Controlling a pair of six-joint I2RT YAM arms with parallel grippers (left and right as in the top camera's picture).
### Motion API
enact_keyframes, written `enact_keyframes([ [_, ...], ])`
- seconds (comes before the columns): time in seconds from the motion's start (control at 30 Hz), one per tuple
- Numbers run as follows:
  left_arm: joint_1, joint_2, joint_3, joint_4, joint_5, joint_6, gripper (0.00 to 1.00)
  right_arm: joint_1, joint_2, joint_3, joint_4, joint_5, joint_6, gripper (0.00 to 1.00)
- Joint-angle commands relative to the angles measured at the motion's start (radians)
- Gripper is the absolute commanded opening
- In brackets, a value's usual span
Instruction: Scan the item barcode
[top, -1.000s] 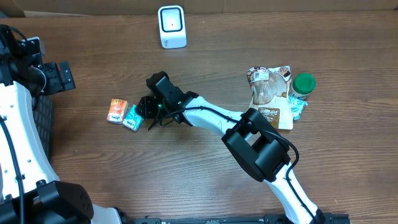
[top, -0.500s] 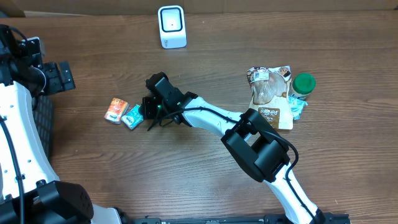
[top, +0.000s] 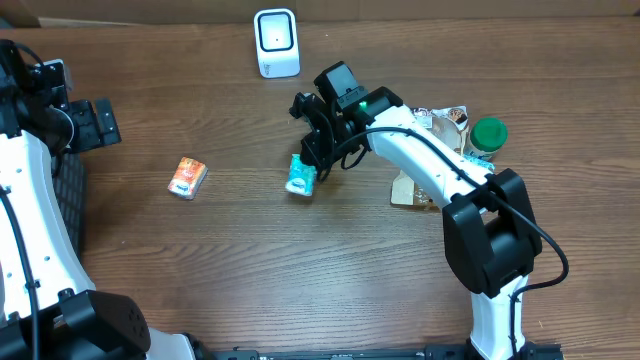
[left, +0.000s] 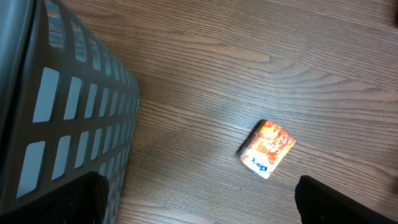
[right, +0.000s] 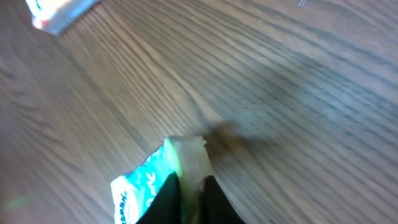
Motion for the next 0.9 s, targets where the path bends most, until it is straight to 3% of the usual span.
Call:
enact_keyframes([
  [0.0, -0.002, 0.000, -0.002, 0.003, 0.000, 0.012, 1.00, -0.018, -0.008, 0.006, -0.013, 0.041, -0.121, 0.20],
  [0.07, -0.002, 0.000, -0.002, 0.003, 0.000, 0.012, 1.00, -0.029, -0.008, 0.006, -0.003, 0.041, -0.007, 0.15],
  [0.1, -0.002, 0.000, -0.002, 0.003, 0.000, 0.012, 1.00, -0.036, -0.008, 0.006, 0.003, 0.042, 0.113, 0.04],
  [0.13, -0.002, 0.000, -0.002, 0.003, 0.000, 0.012, 1.00, -0.048, -0.008, 0.006, 0.005, 0.045, 0.260, 0.04],
  [0.17, -0.002, 0.000, -0.002, 0.003, 0.000, 0.012, 1.00, -0.053, -0.008, 0.006, 0.002, 0.045, 0.347, 0.05],
  [0.2, -0.002, 0.000, -0.002, 0.003, 0.000, 0.012, 1.00, -0.059, -0.008, 0.006, -0.003, 0.048, 0.430, 0.18],
  [0.27, -0.002, 0.000, -0.002, 0.003, 0.000, 0.012, 1.00, -0.061, -0.008, 0.006, -0.011, 0.085, 0.460, 0.27],
  [0.33, -0.002, 0.000, -0.002, 0.003, 0.000, 0.012, 1.00, -0.062, -0.008, 0.006, -0.072, 0.291, 0.568, 0.29],
  [0.37, -0.002, 0.000, -0.002, 0.003, 0.000, 0.012, 1.00, -0.062, -0.007, 0.000, -0.095, 0.397, 0.604, 0.24],
  [0.47, -0.002, 0.000, -0.002, 0.003, 0.000, 0.012, 1.00, -0.062, 0.001, -0.056, -0.051, 0.415, 0.603, 0.04],
  [0.6, -0.002, 0.000, -0.002, 0.003, 0.000, 0.012, 1.00, -0.057, 0.010, -0.137, 0.012, 0.343, 0.590, 0.04],
  [0.7, -0.002, 0.000, -0.002, 0.003, 0.000, 0.012, 1.00, -0.020, 0.010, -0.147, 0.026, 0.223, 0.441, 0.04],
  [0.87, -0.002, 0.000, -0.002, 0.003, 0.000, 0.012, 1.00, 0.134, 0.010, -0.147, -0.008, 0.174, 0.362, 0.04],
])
